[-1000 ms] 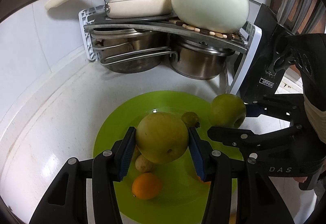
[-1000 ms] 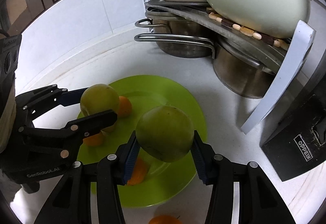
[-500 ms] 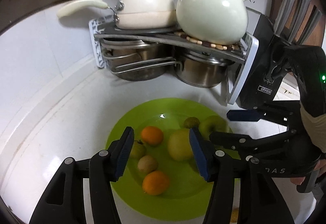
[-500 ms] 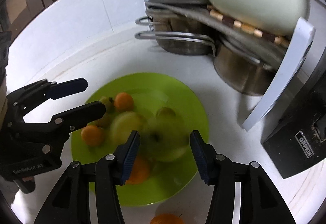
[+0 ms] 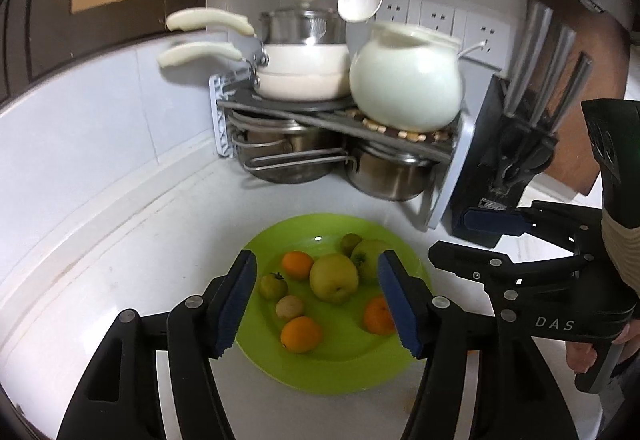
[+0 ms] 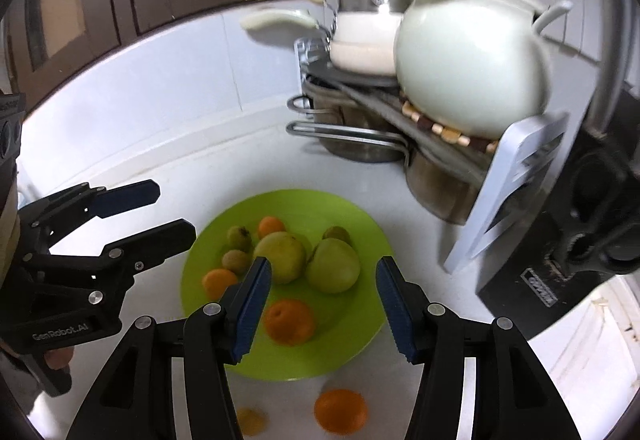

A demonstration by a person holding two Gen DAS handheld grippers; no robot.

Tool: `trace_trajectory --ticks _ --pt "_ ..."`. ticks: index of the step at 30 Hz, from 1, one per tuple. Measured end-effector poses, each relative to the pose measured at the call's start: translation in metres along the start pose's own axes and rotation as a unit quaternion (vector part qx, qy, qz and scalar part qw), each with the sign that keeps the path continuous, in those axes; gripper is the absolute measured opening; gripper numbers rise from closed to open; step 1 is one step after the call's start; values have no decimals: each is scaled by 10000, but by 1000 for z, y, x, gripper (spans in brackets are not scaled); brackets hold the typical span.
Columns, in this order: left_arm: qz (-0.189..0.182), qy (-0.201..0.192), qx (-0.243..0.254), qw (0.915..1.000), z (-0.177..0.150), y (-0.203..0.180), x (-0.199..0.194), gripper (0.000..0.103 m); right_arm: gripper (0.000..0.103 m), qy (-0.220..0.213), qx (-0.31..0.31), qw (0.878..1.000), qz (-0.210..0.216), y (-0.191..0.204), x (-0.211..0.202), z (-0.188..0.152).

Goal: Organize fruits
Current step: 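Withdraw both tools from the plate toward the last loose fruit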

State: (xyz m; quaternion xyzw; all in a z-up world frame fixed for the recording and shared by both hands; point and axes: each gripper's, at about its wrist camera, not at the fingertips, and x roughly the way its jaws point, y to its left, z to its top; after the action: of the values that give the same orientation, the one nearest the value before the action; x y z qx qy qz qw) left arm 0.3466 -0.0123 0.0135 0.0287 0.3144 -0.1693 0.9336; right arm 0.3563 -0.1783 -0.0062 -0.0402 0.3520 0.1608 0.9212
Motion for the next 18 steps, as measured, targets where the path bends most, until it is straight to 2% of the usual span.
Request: trace_trajectory --ticks 4,10,18 --pt "75 -116 -34 9999 -1 -9 -21 65 55 -203 -50 9998 -26 4 -25 -3" --pt "173 -212 -136 9995 -8 -25 -50 69 64 -500 -87 9987 -94 7 -60 -11" --pt "295 -255 -413 9984 -28 -48 -73 72 65 -626 -219 9978 -35 2 -88 -25"
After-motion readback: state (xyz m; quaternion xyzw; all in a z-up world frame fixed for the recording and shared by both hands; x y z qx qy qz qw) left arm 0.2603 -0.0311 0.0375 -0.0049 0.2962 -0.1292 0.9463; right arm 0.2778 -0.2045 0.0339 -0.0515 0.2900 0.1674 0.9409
